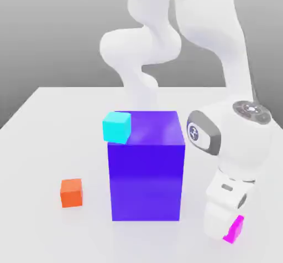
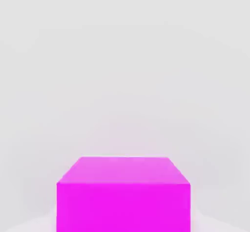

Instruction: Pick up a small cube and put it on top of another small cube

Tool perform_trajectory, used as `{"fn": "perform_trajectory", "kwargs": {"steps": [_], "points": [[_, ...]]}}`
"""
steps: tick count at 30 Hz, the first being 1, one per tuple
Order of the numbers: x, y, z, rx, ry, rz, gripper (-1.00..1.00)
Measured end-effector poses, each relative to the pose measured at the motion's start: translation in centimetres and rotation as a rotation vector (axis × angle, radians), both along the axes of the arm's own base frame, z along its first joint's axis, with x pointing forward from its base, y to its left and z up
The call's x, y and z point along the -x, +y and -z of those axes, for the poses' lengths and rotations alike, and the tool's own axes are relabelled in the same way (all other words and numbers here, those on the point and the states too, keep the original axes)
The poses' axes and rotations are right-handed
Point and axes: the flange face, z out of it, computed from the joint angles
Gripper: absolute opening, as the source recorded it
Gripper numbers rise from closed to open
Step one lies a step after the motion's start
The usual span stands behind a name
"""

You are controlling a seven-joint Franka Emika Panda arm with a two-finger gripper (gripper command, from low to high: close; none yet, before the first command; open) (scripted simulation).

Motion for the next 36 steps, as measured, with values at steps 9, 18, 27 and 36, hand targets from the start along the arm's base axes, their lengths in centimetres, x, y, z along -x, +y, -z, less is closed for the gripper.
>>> {"fn": "perform_trajectory", "kwargs": {"steps": [9, 18, 27, 36], "points": [[3.5, 3.3, -6.7, -0.013, 0.006, 0.113, -1.00], [12.1, 8.9, -9.0, -0.019, 0.016, 0.332, -1.00], [19.8, 10.8, -10.4, -0.005, 0.004, 0.590, -1.00], [20.8, 11.0, -4.5, -0.002, -0.004, 0.633, 1.00]]}}
